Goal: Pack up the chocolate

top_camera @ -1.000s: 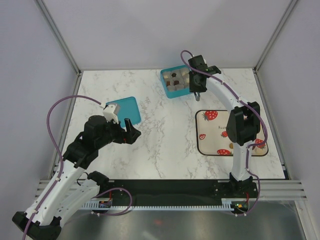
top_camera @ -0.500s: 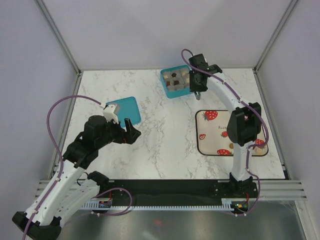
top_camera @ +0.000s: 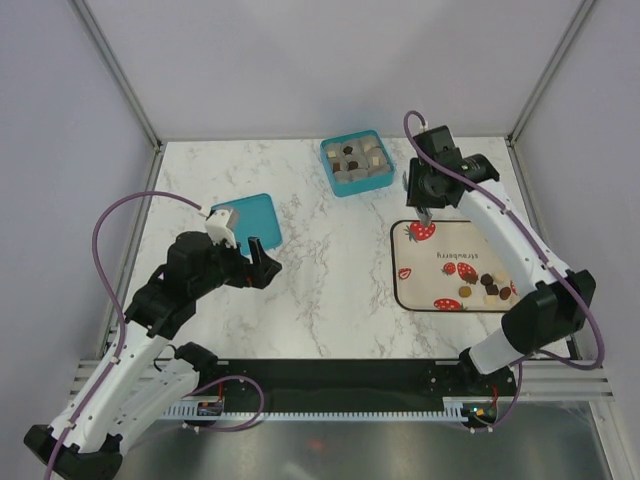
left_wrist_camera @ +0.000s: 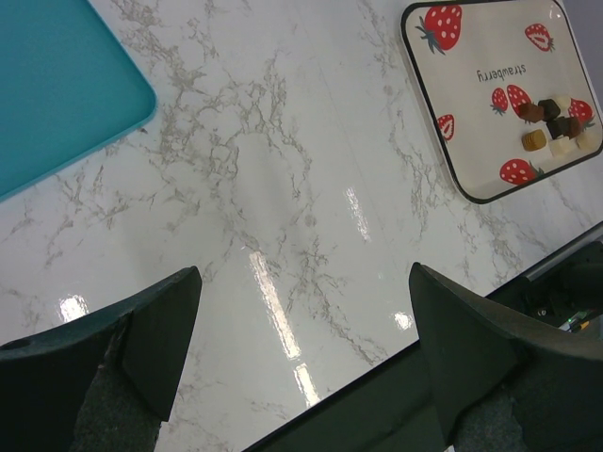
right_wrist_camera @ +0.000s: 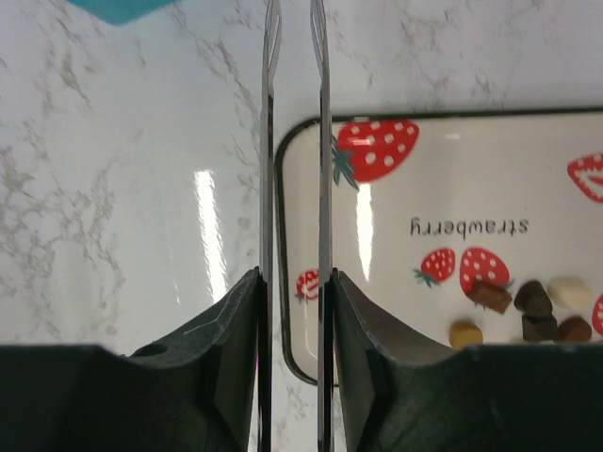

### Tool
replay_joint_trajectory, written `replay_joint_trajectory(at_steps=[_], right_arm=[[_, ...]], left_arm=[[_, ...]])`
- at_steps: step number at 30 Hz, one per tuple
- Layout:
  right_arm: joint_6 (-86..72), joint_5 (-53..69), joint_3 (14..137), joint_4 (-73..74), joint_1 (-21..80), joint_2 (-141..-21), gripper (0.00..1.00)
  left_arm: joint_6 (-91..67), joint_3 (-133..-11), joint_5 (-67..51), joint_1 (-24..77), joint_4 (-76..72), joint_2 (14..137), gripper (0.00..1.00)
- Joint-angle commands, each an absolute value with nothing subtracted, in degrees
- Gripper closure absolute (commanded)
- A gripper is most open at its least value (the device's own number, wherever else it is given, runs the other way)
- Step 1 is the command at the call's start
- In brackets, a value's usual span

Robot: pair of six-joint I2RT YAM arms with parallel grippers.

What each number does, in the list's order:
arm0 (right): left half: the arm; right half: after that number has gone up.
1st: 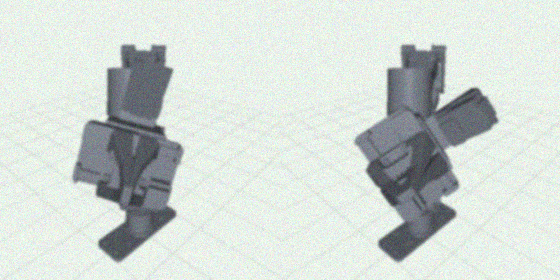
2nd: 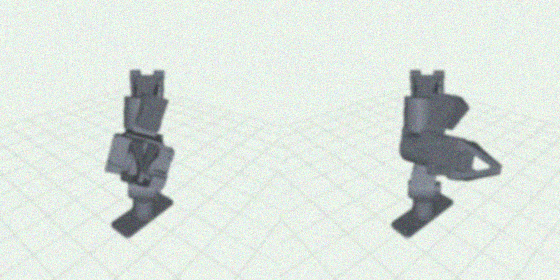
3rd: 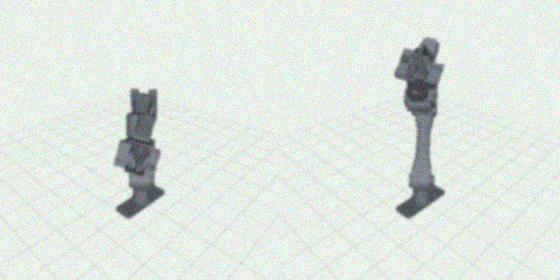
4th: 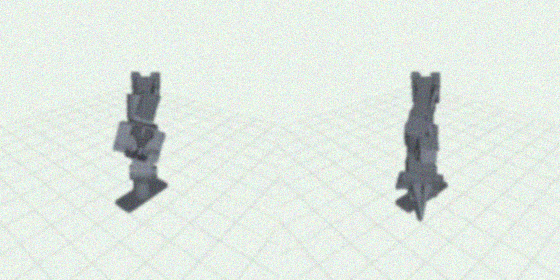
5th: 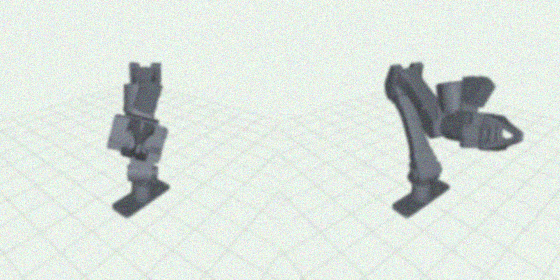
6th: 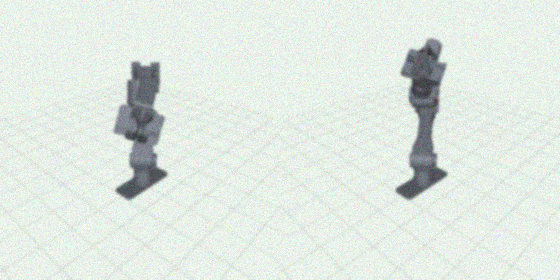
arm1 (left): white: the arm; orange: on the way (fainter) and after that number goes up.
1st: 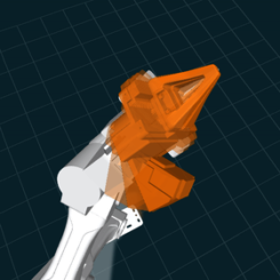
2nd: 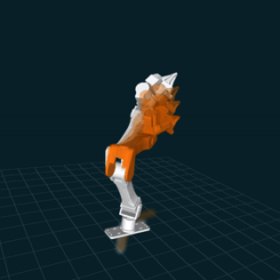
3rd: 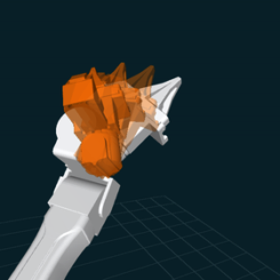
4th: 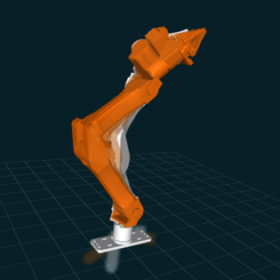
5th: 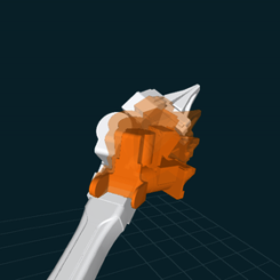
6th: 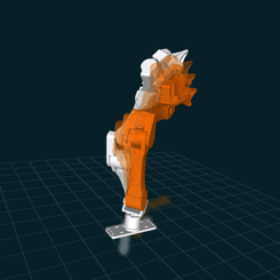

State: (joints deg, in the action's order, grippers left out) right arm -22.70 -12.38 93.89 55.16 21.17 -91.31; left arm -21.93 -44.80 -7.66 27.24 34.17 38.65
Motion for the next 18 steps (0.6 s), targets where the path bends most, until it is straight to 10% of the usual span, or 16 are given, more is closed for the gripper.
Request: replay_joint_trajectory(at_steps=[1,18], right_arm=[[-26.36,-13.35,85.36,59.06,21.36,-84.22,0.59],[-38.15,-17.14,63.54,72.50,14.16,-61.44,0.57]], left_arm=[[-20.04,-44.91,-8.09,27.25,33.05,38.06,0.01],[-19.95,-45.00,-10.19,27.25,32.61,36.30,0.01]])
